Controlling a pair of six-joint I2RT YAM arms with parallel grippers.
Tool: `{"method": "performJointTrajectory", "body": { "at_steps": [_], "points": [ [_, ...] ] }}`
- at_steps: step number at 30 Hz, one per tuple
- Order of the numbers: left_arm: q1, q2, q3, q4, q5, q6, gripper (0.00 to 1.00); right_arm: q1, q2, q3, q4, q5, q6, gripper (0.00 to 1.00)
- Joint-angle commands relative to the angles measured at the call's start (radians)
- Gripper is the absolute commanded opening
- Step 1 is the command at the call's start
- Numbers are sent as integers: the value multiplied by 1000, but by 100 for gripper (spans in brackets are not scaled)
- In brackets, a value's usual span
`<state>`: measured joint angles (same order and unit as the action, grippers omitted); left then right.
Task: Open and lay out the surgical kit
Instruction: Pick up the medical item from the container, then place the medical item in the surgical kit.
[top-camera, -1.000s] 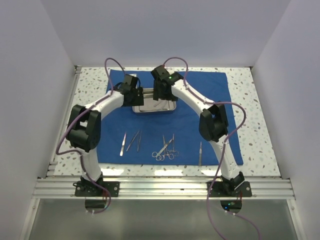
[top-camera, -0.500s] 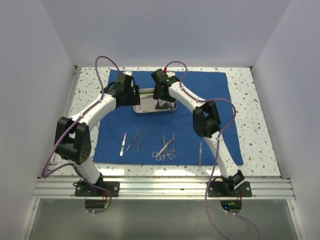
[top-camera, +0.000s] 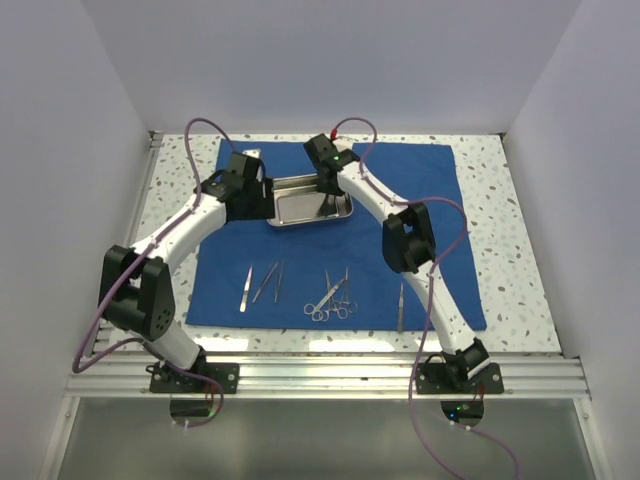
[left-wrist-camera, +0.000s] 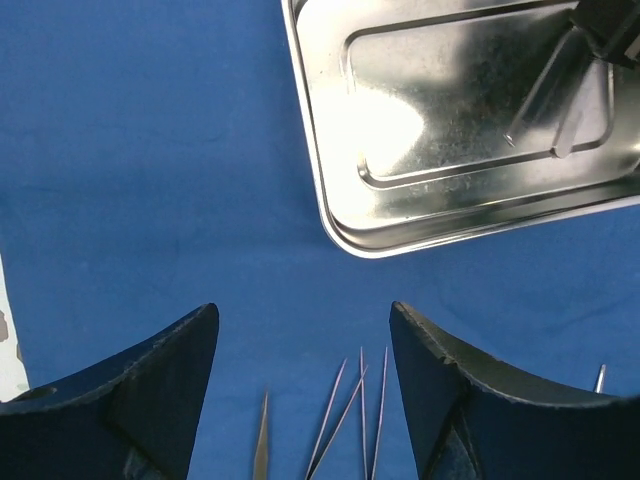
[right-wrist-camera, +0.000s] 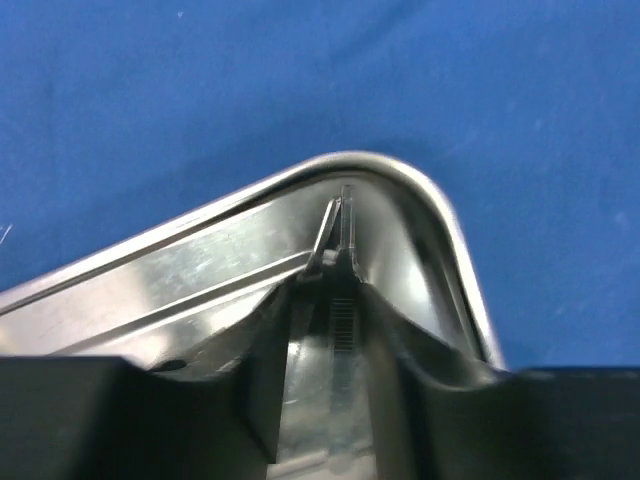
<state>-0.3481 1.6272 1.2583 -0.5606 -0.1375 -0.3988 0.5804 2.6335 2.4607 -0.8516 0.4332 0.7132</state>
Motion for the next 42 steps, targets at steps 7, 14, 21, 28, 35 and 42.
{"method": "performJointTrajectory", "body": {
  "at_steps": [7,14,21,28,35,42],
  "points": [
    [4,-47,-8,-10,3,32,72,-28,88,6,-98,-31,9,1],
    [4,-40,-19,4,24,28,71,-25,-18,-115,0,-68,-9,0],
    [4,-32,-16,21,35,21,69,-17,-215,-152,173,-94,-38,0],
    [4,-33,-17,31,38,18,69,-17,-325,-195,218,-85,-43,0],
    [4,-30,-19,34,39,21,69,-17,-375,-232,206,-74,-57,0],
    [4,-10,7,41,32,46,69,-24,-597,-467,184,-31,-95,0]
  ]
}}
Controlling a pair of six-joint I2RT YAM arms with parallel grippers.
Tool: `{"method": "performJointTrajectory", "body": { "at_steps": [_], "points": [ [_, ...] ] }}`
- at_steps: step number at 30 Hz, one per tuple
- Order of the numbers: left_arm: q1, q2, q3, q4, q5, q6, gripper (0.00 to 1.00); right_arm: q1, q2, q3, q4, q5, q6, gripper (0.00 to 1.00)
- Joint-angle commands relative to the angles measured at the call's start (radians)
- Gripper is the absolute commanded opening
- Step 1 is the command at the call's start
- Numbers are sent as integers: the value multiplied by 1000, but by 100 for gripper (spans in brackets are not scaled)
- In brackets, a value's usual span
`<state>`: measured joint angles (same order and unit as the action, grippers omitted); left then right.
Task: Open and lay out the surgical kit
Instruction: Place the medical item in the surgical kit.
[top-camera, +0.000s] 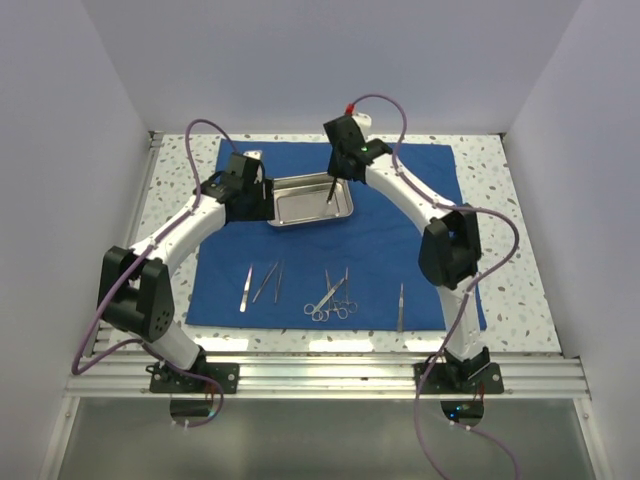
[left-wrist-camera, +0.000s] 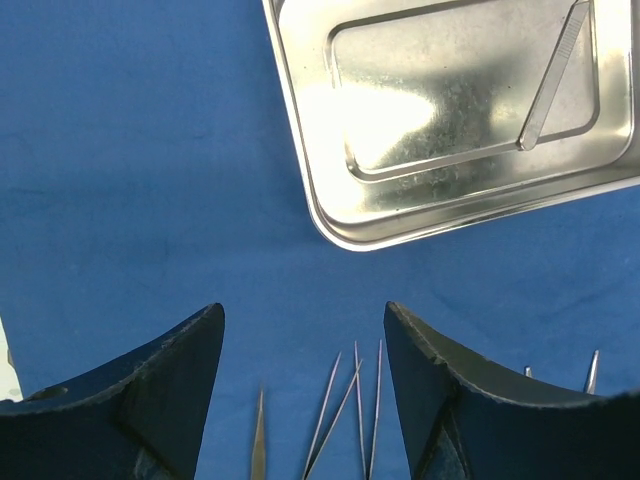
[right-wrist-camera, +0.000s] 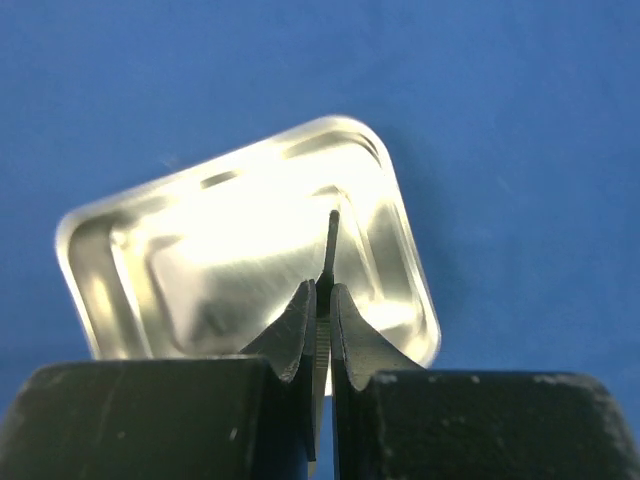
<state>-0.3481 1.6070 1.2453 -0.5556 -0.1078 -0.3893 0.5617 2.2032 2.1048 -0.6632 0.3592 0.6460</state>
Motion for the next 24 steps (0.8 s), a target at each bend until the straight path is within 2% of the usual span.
{"method": "performJointTrajectory", "body": {
  "at_steps": [1,6,15,19,24],
  "points": [
    [6,14,35,36,0,38,70,-6,-250,-159,-4,44,-29,0],
    [4,62,86,45,6,43,72,-5,-529,-490,-56,55,-28,0],
    [4,143,190,54,26,36,74,-3,-966,-931,-249,57,27,0],
    [6,163,253,40,13,40,75,-5,-1082,-1115,-257,26,70,0],
    [4,168,290,17,16,40,75,-5,-1100,-1272,-185,0,87,0]
  ]
}}
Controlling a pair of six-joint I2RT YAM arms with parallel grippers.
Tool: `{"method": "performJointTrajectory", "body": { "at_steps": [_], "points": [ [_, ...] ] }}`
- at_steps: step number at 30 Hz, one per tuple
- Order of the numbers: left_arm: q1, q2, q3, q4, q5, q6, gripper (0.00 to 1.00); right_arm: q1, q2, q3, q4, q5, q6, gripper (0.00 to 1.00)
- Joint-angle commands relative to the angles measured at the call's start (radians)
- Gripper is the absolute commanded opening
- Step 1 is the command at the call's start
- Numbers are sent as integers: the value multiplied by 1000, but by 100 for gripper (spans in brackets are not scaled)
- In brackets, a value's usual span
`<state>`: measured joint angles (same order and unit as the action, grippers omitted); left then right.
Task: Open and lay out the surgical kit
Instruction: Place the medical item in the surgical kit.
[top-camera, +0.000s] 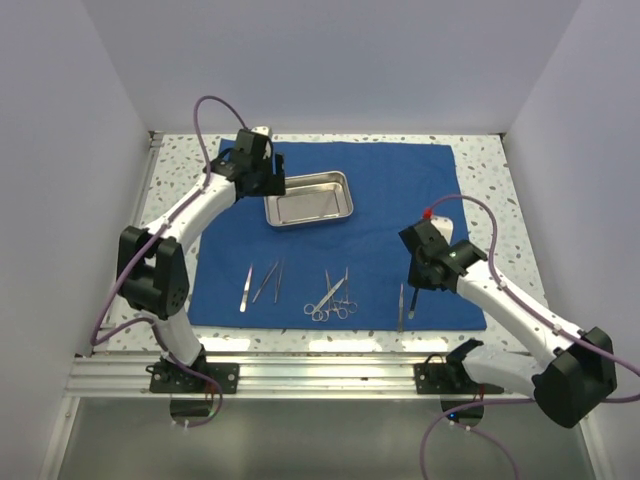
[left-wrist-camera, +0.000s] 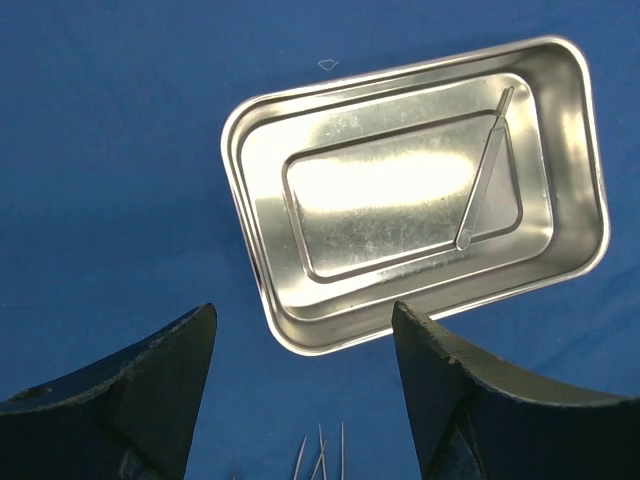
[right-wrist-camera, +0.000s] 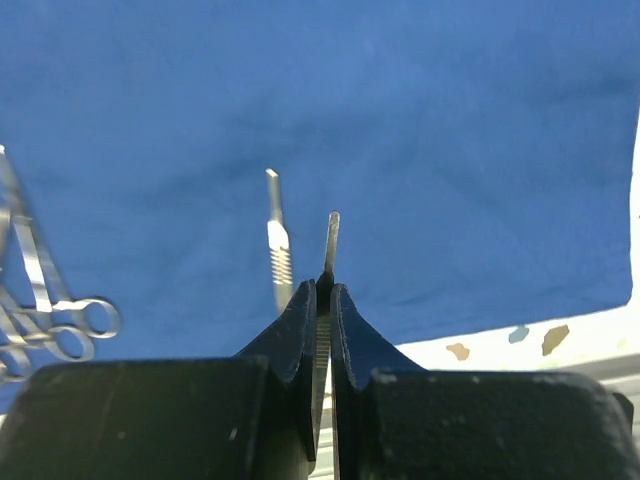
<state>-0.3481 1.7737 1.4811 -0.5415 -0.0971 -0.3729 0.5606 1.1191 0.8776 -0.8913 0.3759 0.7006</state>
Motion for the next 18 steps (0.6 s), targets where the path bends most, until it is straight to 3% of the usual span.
{"method": "performJointTrajectory", "body": {
  "at_steps": [1,10,18],
  "points": [
    [6,-2,54,3,7,22,75,-4,-9,-55,52,-25,30,0],
    [4,-60,-19,0,-12,20,75,-2,76,-150,222,-38,-27,0],
    [4,-82,-51,-2,-21,29,75,-4,307,-102,403,1,-119,0]
  ]
}}
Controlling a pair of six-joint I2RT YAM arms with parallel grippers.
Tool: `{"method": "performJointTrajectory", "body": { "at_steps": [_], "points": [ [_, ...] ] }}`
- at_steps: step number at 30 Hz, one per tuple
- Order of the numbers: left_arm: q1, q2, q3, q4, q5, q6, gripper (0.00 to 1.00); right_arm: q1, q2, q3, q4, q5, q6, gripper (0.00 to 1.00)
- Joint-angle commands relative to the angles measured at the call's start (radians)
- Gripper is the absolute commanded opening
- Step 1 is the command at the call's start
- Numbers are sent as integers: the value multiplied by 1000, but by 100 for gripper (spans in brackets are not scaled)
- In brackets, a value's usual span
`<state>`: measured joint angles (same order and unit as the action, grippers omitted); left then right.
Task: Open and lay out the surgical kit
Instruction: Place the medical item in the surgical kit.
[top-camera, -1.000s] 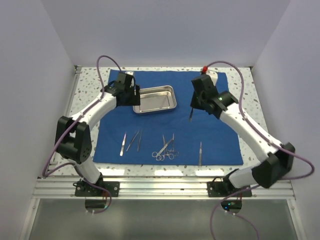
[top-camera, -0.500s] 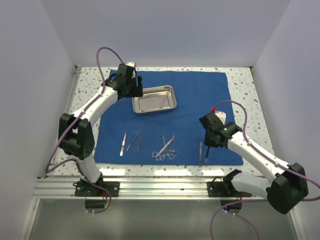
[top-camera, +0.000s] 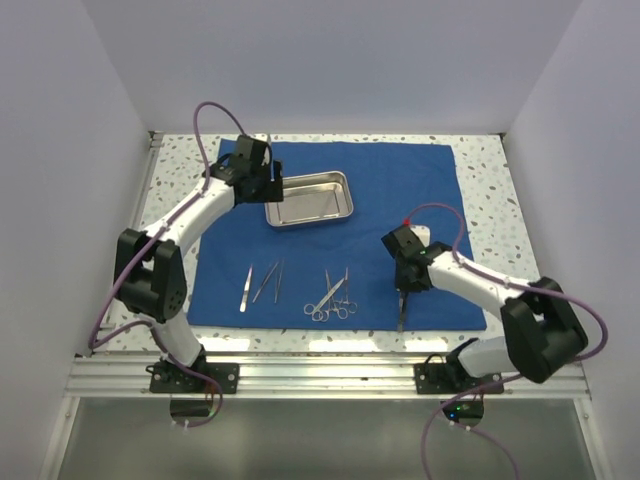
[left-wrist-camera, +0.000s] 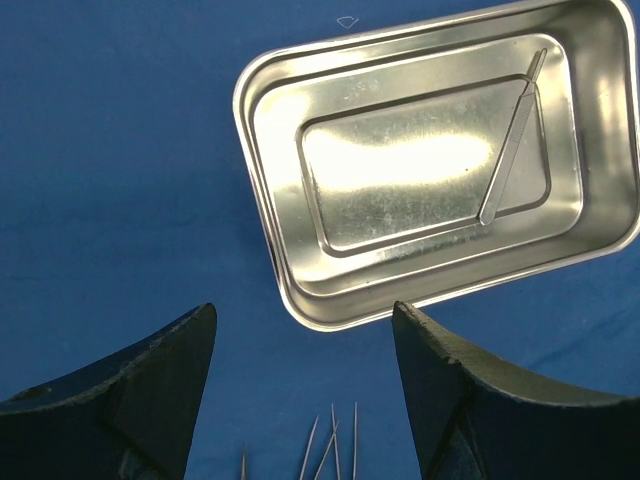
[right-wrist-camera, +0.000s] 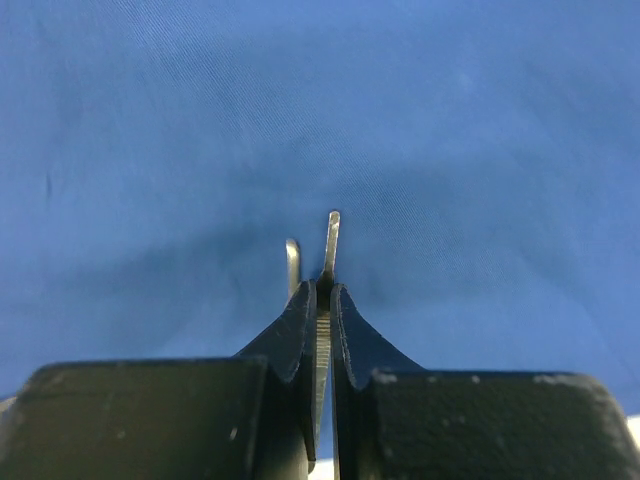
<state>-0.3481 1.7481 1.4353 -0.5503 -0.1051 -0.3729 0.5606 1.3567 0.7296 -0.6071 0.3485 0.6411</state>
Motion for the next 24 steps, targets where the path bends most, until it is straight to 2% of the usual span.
{"method": "performJointTrajectory", "body": {
  "at_steps": [1,4,10,11,13,16,17,20,24],
  "points": [
    [4,-56,-7,4,-15,32,75,-5,90,57,131,33,-72,0],
    [4,-62,-7,-2,-22,40,75,-4,169,93,168,49,-106,0],
    [4,-70,-6,-11,-45,60,75,-4,223,145,175,50,-135,0],
    [6,-70,-6,-10,-44,60,75,-4,220,154,168,52,-145,7],
    [6,-70,-9,-11,-42,60,75,-4,211,165,165,64,-158,13],
    [6,-68,-12,-8,-35,52,75,-4,197,226,124,83,-196,42],
    [6,-70,-12,-8,-34,51,75,-5,185,270,94,96,-216,63],
    [6,-71,-9,-7,-33,49,75,-4,159,371,20,128,-239,91],
    [6,-76,-9,-4,-33,46,75,-5,148,548,-28,101,-268,92]
  ]
}}
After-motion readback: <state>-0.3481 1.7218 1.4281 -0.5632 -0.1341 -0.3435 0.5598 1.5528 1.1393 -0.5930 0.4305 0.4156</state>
